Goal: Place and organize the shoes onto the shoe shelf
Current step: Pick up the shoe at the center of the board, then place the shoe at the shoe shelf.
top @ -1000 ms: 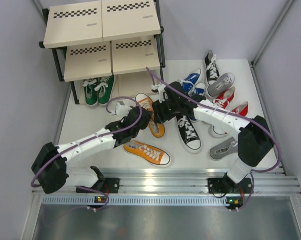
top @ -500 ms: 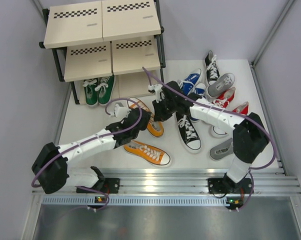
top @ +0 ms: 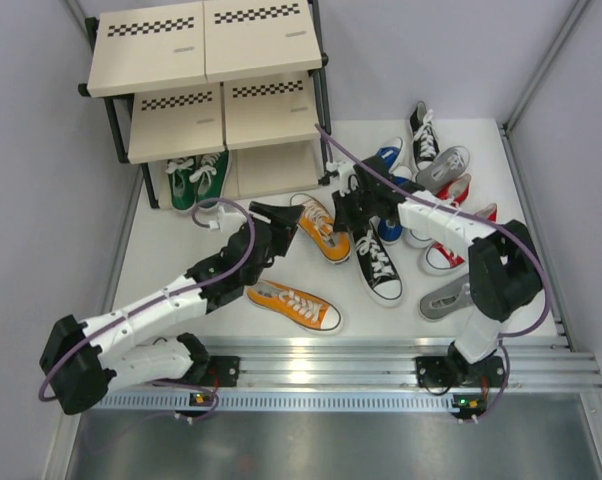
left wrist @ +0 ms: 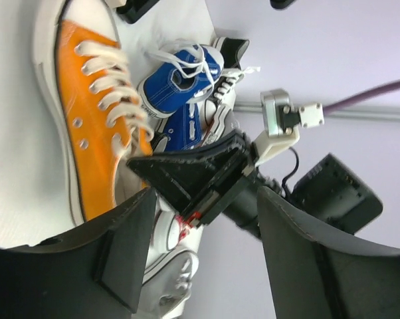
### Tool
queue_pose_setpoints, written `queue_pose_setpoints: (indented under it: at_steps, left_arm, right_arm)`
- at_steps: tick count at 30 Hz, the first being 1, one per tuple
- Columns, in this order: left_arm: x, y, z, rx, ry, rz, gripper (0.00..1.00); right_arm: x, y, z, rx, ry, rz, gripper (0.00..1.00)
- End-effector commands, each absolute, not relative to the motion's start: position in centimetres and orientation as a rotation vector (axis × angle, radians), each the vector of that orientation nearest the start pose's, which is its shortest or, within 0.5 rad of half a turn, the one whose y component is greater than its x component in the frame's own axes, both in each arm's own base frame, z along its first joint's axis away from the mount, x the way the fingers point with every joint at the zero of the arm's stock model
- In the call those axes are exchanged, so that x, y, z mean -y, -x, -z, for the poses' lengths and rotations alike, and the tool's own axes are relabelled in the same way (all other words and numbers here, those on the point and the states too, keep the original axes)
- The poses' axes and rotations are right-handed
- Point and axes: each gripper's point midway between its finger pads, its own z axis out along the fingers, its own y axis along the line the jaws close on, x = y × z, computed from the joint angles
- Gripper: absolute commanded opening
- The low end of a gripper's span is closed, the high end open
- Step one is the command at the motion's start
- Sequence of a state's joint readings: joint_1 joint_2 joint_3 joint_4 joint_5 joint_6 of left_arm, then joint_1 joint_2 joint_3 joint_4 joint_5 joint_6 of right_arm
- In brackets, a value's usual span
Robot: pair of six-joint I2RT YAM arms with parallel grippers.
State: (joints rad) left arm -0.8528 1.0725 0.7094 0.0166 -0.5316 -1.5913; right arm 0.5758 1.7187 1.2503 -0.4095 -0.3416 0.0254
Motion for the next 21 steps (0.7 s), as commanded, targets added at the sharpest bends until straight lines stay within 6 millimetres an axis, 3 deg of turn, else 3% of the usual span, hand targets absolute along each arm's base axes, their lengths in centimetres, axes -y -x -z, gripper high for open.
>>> queue_pose_setpoints:
  at_steps: [1,5,7,8,9,14,16,21]
  left_arm:
    - [24.7,-27.9,-25.4,-1.715,0.904,1.153,0.68]
    - [22.7,-26.3,-26.2,-1.793,0.709,0.995,0.71]
    - [21.0,-25.2,-24.6,-1.883,0.615,0.851,0.71]
    - [20.1,-24.7,-25.1,-1.875,0.602,0.834,0.71]
    - [18.9,-23.9,-23.7,-1.928,0.576,0.757,0.71]
    - [14.3,-21.5,-22.2,-1.910,0.673,0.687,0.72]
    - [13.7,-21.0,-22.0,-1.886,0.724,0.722,0.78]
    - [13.3,-20.5,-21.3,-1.871,0.782,0.775,0.80]
  right_arm:
    - [-30.3,-35.6,-15.8,-2.130,0.815,-0.763,0.00]
    - [-30.7,-37.3,-17.9,-2.075,0.775,-0.783,0.00]
    - [-31.2,-38.2,-18.6,-2.059,0.756,-0.790,0.00]
    - [-31.4,-38.5,-18.9,-2.052,0.747,-0.793,0.00]
    - [-31.6,-38.9,-18.6,-2.063,0.725,-0.795,0.00]
    - [-32.6,-40.6,-19.7,-2.017,0.691,-0.776,0.00]
    - [-33.0,-41.1,-19.9,-1.999,0.686,-0.754,0.00]
    - [-33.4,-43.1,-20.8,-1.947,0.632,-0.667,0.00]
